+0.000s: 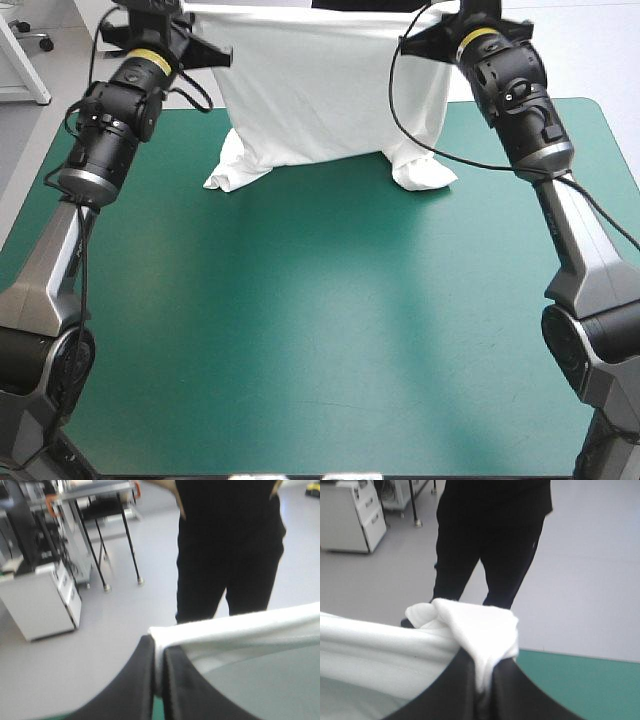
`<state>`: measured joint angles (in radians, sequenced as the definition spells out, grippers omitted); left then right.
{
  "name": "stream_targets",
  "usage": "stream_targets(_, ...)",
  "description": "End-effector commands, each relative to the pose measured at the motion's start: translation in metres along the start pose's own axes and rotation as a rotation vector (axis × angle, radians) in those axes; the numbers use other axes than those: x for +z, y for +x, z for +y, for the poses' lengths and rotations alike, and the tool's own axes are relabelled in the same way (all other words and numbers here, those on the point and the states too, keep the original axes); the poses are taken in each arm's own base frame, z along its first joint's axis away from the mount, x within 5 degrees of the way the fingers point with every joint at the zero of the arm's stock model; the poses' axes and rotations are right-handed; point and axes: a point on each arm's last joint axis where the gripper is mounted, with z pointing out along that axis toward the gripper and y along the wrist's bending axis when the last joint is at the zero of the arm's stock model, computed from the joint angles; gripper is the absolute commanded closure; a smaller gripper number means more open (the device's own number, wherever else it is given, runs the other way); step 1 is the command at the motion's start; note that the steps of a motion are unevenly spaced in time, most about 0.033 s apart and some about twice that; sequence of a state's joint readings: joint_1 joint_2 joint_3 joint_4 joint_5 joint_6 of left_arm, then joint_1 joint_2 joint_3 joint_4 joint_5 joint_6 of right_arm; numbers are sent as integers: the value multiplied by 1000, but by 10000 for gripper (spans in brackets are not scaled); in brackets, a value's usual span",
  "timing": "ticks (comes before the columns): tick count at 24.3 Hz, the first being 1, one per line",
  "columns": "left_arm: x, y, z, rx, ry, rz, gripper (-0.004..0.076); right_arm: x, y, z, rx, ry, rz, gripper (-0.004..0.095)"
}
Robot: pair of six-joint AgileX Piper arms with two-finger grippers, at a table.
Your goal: Fold the cloth
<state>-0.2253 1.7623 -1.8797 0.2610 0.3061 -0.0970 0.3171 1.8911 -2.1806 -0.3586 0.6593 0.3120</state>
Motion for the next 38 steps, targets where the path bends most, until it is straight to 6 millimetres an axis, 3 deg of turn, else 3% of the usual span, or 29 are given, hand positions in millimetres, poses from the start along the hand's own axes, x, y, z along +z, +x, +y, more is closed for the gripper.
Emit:
stream_targets(1,-22,-5,4,-23,-1,-8,733,-19,-3,-7,-24,-3,1,925)
stream_targets(5,-37,30,-1,-73,23,161,733,-15,51,-4,-51,-35,234,925)
stream_targets(10,-69,78,-6,-78,42,335,733,-31,109,-1,-44,-94,404,925)
stream_targets(14,-101,131,-13,-99,61,523,733,-51,155,-2,-1,-123,530,925)
stream_targets(15,-118,157,-18,-113,80,612,733,-62,175,-3,19,-131,587,925)
stream_targets(17,-146,185,-29,-102,126,711,733,-81,202,-5,65,-142,667,925)
stream_targets(21,-191,213,-44,-113,192,884,733,-116,232,-6,171,-167,762,925)
stream_targets(26,-240,225,-46,-189,236,1048,733,-160,247,1,191,-231,857,925)
stream_targets(30,-281,227,-43,-215,270,1147,733,-182,262,11,193,-268,980,925)
stream_targets(38,-323,231,-41,-229,310,1211,733,-201,280,20,239,-307,1085,925)
